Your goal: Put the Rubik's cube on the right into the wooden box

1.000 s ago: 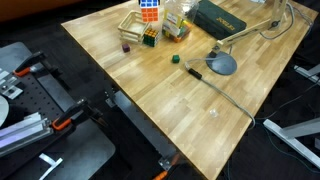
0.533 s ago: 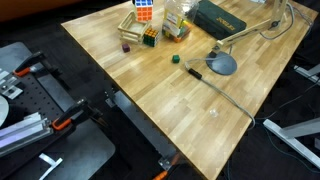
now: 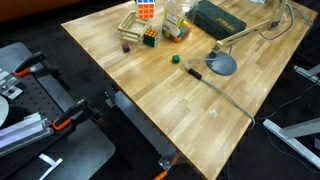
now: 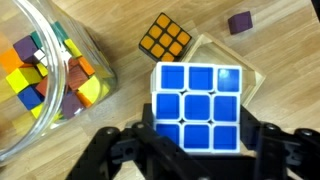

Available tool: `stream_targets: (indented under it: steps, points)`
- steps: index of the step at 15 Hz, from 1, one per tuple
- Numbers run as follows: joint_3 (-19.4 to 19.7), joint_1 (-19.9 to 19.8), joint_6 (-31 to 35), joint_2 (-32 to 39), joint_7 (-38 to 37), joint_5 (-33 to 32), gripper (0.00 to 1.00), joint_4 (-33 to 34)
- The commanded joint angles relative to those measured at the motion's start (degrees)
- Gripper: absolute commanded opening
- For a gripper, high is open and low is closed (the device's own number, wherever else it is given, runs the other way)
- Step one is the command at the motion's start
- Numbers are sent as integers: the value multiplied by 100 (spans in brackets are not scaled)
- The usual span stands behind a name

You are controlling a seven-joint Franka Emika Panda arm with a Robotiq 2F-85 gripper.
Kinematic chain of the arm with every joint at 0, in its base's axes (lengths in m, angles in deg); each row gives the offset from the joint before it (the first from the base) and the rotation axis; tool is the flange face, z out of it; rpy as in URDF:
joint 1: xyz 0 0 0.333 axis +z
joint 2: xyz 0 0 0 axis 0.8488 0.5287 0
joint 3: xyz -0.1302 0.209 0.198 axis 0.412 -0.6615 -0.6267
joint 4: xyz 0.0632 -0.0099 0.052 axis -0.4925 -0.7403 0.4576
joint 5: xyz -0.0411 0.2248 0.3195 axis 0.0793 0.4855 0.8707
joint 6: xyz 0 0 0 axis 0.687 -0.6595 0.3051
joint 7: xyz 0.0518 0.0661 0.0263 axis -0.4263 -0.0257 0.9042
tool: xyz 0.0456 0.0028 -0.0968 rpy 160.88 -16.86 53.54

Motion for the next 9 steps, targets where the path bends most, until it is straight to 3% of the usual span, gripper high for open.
stream_targets:
  steps: [1,2,9]
  points:
    - [-4,3,-18,7,-3,0,78,18]
    - [-4,-3,-15,-48,-66,36,53,-61]
    - [-30,148,-61,-379,-1306,123,53,-646]
